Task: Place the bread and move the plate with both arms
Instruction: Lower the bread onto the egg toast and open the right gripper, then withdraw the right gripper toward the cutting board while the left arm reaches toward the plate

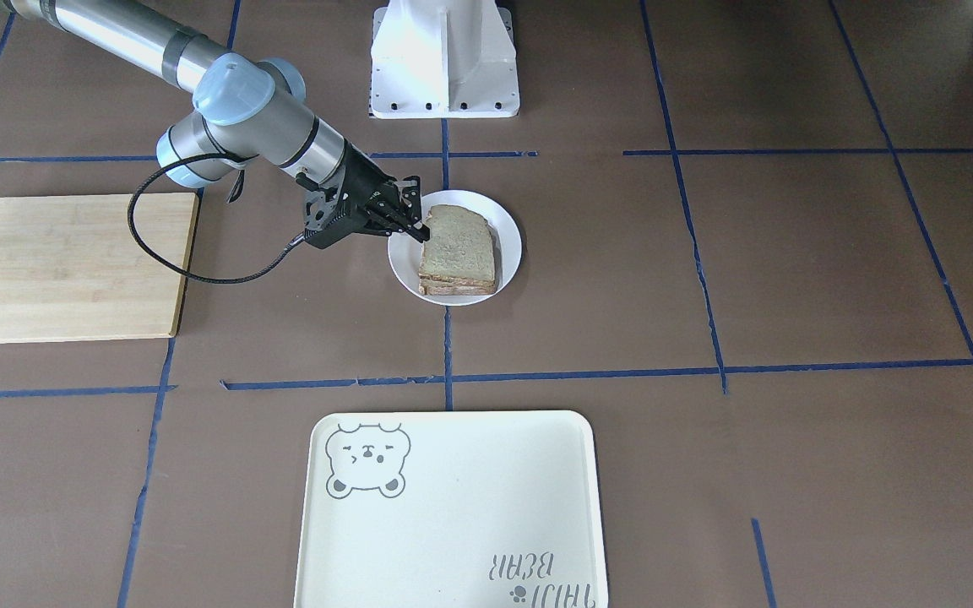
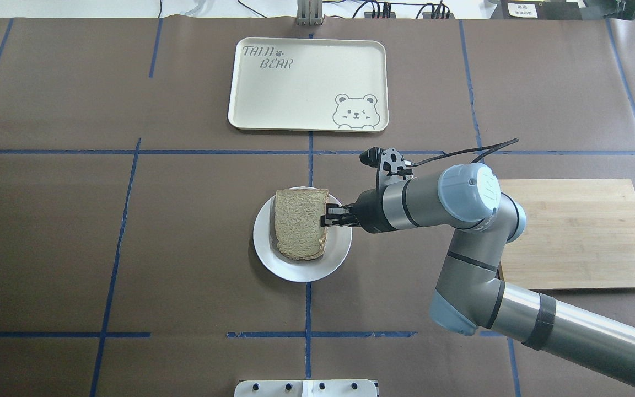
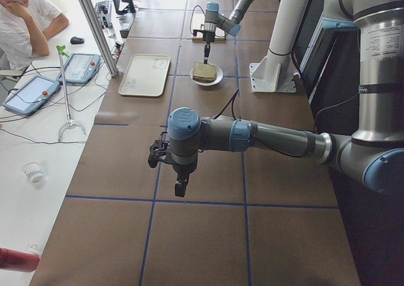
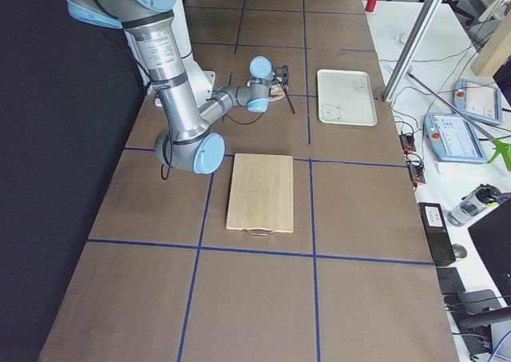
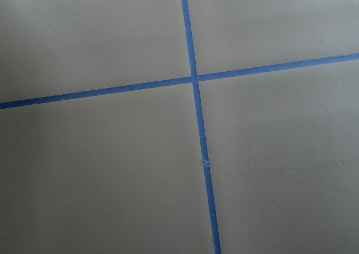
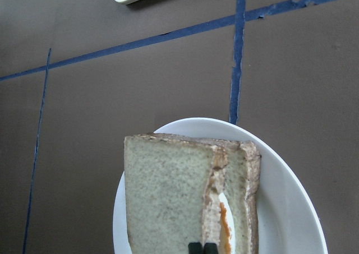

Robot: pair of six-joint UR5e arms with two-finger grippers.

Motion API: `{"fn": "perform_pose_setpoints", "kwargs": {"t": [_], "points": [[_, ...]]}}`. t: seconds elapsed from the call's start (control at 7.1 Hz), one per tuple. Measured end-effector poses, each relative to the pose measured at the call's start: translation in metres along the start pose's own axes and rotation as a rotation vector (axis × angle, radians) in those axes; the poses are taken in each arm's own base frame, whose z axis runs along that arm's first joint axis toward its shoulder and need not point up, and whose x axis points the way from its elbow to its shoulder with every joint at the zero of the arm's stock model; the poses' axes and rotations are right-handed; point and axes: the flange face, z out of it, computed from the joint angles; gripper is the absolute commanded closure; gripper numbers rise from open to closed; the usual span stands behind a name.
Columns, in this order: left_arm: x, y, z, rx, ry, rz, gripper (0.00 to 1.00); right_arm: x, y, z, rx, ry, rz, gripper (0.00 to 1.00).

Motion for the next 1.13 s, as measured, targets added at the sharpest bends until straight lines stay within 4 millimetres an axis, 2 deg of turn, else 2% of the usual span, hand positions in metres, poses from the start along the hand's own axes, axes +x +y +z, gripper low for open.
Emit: {"fn": "perform_pose_setpoints", "kwargs": {"t": [0.14, 0.28, 0.56, 0.7, 0.84, 0.99, 1.13], "points": [[0.000, 0.000, 0.000, 0.000, 0.000, 0.000, 0.00, 0.000, 0.004, 0.002, -0.002, 0.000, -0.002, 0.07], [0.000, 0.000, 0.000, 0.000, 0.000, 0.000, 0.00, 0.000, 0.007, 0.004, -0.005, -0.001, -0.005, 0.01], [0.001, 0.000, 0.000, 0.001, 0.003, -0.001, 0.00, 0.000, 0.004, -0.001, 0.001, -0.004, -0.013, 0.01], [0.009, -0.004, 0.002, 0.003, 0.036, -0.009, 0.00, 0.005, -0.001, -0.013, 0.007, -0.005, -0.013, 0.01], [0.033, -0.014, 0.006, 0.001, 0.103, -0.043, 0.00, 0.020, -0.008, -0.037, 0.012, 0.001, -0.007, 0.01], [0.076, -0.026, 0.015, -0.013, 0.160, -0.080, 0.00, 0.046, -0.017, -0.067, 0.018, 0.024, 0.010, 0.01], [0.133, -0.036, 0.027, -0.031, 0.204, -0.120, 0.00, 0.083, -0.025, -0.098, 0.032, 0.068, 0.039, 0.01]]}}
